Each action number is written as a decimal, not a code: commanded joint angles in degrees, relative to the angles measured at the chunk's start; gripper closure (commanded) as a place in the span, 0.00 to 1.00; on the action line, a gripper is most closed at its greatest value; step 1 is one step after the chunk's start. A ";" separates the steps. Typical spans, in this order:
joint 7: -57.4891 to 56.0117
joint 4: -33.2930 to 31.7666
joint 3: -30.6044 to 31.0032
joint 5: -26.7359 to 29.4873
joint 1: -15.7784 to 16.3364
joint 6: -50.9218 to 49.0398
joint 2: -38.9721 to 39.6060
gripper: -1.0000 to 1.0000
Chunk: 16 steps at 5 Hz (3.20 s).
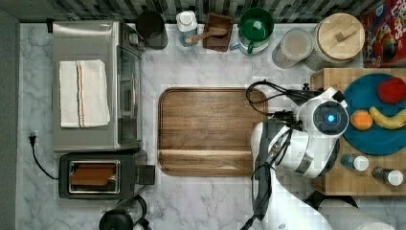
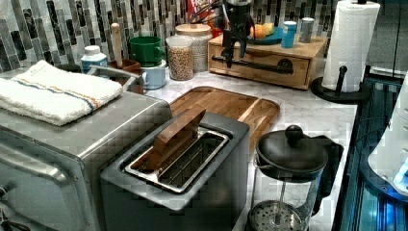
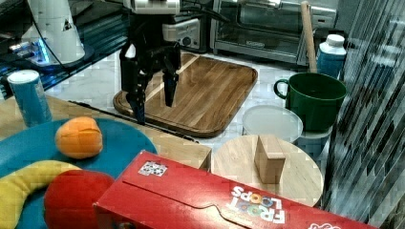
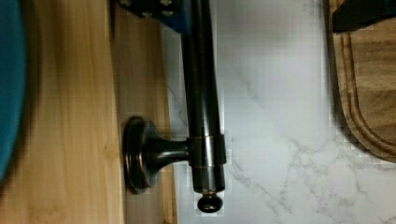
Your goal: Open the drawer.
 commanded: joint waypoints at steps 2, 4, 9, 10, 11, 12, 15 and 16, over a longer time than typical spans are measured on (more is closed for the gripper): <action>2.63 -0.33 -1.61 -3.70 0.72 5.88 1.41 0.00; 4.83 2.11 -1.82 -5.06 1.83 4.42 4.61 0.00; 0.03 -3.36 7.94 3.26 5.03 2.50 0.97 0.00; 4.18 -4.62 8.68 1.64 7.60 5.18 1.30 0.00; 10.96 -5.60 9.98 2.16 10.41 3.61 0.39 0.00; 20.09 -6.50 9.87 0.86 14.75 0.94 -1.81 0.00; 27.40 -3.80 9.77 2.05 19.91 -2.69 -1.48 0.00; 27.84 -1.92 9.47 3.22 20.79 -5.13 -0.79 0.00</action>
